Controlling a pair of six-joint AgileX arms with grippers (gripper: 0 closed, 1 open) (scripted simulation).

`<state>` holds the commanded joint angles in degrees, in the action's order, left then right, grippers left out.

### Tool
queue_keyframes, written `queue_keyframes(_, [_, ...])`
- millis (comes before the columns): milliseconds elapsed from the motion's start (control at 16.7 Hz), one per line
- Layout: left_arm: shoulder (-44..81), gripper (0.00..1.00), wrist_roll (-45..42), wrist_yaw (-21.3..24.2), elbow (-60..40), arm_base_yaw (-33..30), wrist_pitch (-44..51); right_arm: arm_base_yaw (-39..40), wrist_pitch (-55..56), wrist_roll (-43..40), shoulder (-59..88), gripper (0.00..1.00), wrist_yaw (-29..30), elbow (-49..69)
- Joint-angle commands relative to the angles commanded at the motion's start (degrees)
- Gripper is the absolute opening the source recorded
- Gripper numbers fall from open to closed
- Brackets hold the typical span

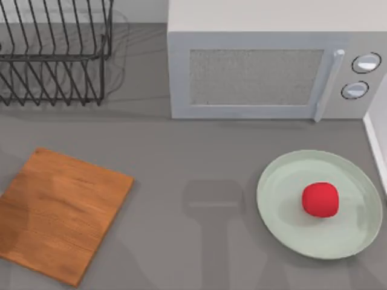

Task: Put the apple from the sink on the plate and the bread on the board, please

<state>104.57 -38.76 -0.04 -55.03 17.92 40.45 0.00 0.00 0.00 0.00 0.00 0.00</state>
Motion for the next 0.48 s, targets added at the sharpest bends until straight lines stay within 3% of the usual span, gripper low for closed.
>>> queue_keyframes(180, [0.0,0.02,0.0,0.0,0.0,0.0,0.0,0.0,0.0,0.0,0.0,1.00,0.0,0.0])
queue_keyframes(480, [0.0,0.00,0.0,0.0,0.0,0.0,0.0,0.0,0.0,0.0,0.0,1.00,0.0,0.0])
